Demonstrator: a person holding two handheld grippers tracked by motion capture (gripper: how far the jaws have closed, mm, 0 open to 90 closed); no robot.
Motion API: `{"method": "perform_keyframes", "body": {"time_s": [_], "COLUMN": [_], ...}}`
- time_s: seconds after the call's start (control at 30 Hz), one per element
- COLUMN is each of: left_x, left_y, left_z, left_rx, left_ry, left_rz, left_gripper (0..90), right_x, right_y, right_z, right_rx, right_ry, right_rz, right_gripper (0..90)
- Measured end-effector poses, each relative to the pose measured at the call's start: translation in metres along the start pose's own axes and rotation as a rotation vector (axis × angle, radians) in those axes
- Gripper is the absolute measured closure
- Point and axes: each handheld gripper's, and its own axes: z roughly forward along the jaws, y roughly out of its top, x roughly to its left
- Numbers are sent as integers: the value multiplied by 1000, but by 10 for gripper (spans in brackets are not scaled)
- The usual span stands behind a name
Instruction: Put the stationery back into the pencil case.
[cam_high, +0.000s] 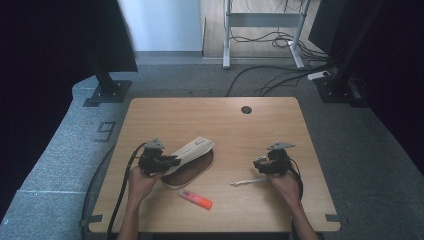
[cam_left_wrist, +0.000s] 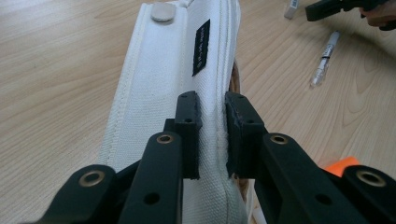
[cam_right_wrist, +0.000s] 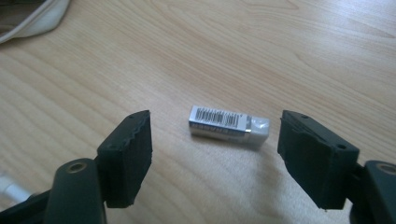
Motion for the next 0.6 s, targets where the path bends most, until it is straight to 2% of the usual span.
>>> {"method": "perform_keyframes", "body": {"time_s": [0.27, 0.47, 0.5, 0.6], "left_x": [0, -1, -1, 0], "left_y": [0, 0, 0, 0], "left_z": [0, 1, 1, 1], "left_rx": [4, 5, 6, 5], "left_ry": [0, -1, 0, 0], "left_rz": [4, 5, 5, 5], "left_gripper": [760, 759, 758, 758], "right_x": [0, 0, 0, -1], "right_y": [4, 6, 5, 3], "right_z": [10, 16, 17, 17], "right_rx": [13, 18, 23, 10], "right_ry": [-25, -49, -48, -46], "right_rz": [11, 9, 10, 18], "right_gripper": [306, 408, 446, 460]}}
